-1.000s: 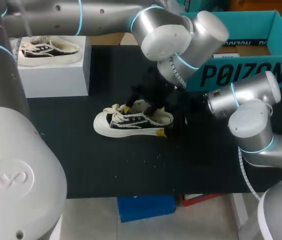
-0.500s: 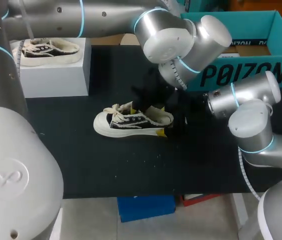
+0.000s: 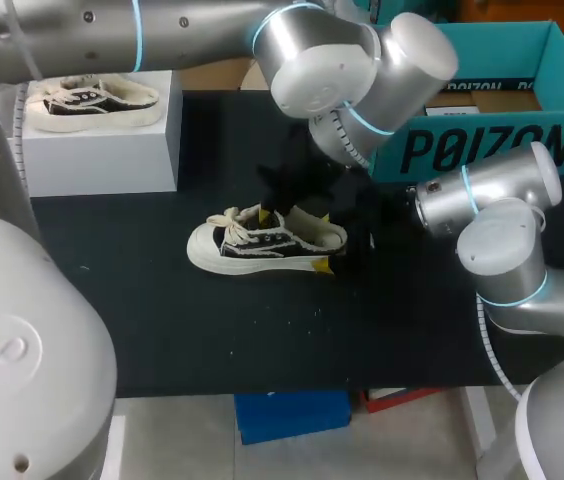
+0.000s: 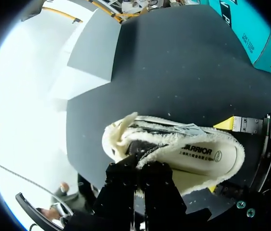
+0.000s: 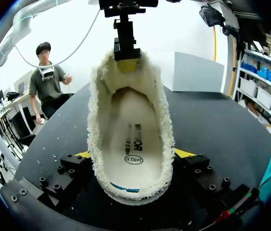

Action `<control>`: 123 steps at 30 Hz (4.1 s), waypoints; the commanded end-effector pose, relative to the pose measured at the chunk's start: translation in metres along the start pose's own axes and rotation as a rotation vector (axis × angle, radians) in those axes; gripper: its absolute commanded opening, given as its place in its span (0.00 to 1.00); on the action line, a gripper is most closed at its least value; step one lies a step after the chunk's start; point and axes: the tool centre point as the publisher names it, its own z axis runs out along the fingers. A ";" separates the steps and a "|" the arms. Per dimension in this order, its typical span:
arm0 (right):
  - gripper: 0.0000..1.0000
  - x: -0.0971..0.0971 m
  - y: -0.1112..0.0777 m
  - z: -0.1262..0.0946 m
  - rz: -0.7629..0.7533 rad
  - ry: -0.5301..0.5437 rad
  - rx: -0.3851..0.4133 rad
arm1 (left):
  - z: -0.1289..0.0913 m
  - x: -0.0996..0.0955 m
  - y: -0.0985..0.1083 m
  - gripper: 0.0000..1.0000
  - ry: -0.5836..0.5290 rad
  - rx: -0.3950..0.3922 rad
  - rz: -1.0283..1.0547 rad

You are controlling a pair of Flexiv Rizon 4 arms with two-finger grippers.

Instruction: Take the shoe out of the shoebox, open the shoe tongue, remove and reinsert the insole, then place the shoe into the shoebox

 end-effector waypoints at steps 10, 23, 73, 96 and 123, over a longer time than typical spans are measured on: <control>0.00 -0.001 -0.003 0.002 0.001 0.000 0.000 | 0.007 -0.041 0.007 0.00 0.014 0.023 -0.082; 0.00 -0.001 -0.003 0.002 0.001 0.000 0.000 | 0.030 -0.064 0.015 0.00 0.017 -0.006 -0.144; 0.00 -0.001 -0.003 0.002 0.001 0.000 0.000 | 0.002 -0.093 0.014 0.00 0.425 0.069 0.128; 0.00 -0.001 -0.003 0.002 0.001 0.000 0.000 | -0.031 -0.032 -0.005 0.00 0.544 0.023 0.826; 0.00 -0.001 -0.003 0.002 0.001 0.000 0.000 | -0.045 -0.011 -0.002 0.00 0.576 0.328 1.421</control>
